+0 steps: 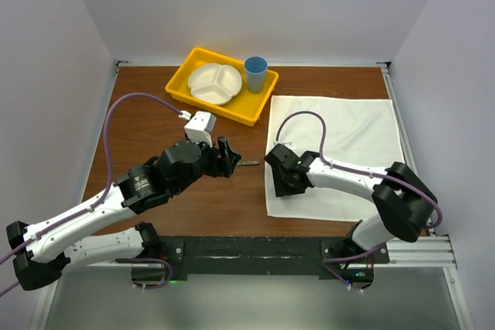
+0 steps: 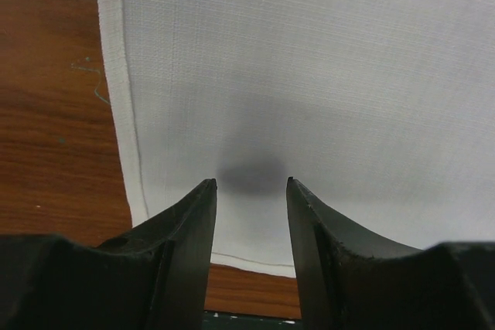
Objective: Fold the napkin, place the utensils inside, and roll it up
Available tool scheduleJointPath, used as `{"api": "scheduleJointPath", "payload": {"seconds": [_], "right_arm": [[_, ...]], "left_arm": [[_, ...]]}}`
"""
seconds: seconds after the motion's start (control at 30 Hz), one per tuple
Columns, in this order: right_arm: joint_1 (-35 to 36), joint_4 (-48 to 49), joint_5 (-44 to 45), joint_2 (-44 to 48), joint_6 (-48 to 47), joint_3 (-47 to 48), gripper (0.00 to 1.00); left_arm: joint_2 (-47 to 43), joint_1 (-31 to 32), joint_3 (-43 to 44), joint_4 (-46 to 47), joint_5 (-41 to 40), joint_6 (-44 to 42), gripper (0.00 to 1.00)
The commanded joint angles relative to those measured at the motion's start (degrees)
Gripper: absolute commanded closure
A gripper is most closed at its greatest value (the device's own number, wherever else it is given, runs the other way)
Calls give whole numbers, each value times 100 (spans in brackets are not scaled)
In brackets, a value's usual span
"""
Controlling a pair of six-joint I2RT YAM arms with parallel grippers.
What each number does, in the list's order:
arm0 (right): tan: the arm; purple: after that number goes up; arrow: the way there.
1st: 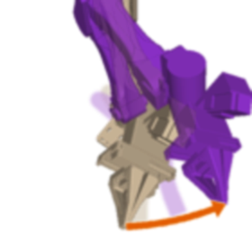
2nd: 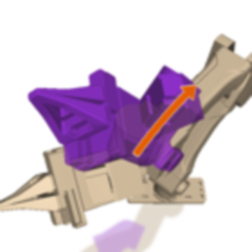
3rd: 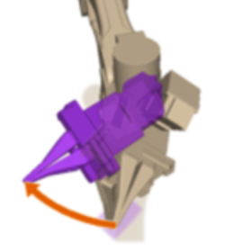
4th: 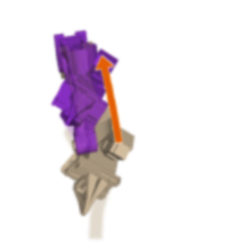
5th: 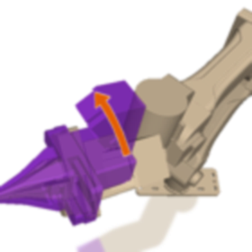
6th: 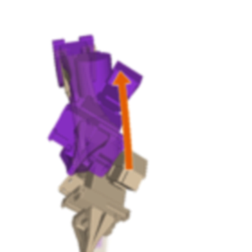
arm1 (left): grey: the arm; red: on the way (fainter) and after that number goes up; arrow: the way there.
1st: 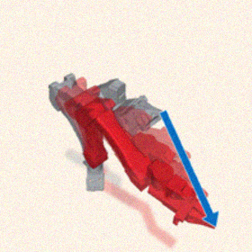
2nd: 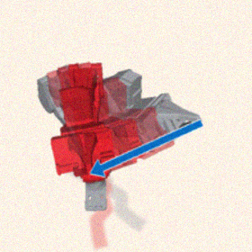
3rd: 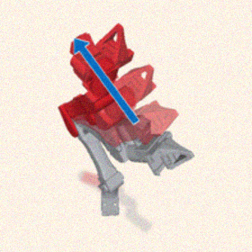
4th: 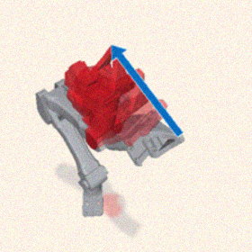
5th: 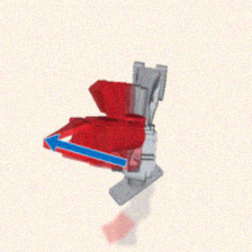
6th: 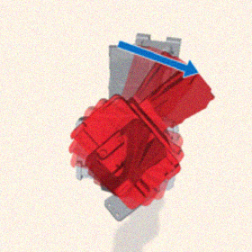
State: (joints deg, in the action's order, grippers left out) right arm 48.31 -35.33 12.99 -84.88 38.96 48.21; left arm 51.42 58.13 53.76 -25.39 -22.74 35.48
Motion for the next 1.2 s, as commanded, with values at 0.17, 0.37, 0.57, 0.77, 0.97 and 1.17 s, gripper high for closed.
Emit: {"api": "scheduleJointPath", "payload": {"seconds": [0.17,0.37,0.57,0.77,0.97,1.17], "right_arm": [[644,948,-788,-626,718,277,53],[531,-261,737,381,823,602,34],[-1971,-422,660,1262,78,163,23],[-3520,-484,1470,1124,86,189,35],[-5338,226,512,377,-72,-92,39],[-6070,527,256,-107,-178,-189,41]], "left_arm": [[-158,-21,47,16,-72,161,31],[-229,-21,135,-124,-55,143,31],[-255,-21,4,349,-20,90,29],[990,-21,20,2027,762,-366,42],[3679,-65,2003,2073,780,-1156,54],[5983,-425,3656,2187,1184,-1623,56]]}}
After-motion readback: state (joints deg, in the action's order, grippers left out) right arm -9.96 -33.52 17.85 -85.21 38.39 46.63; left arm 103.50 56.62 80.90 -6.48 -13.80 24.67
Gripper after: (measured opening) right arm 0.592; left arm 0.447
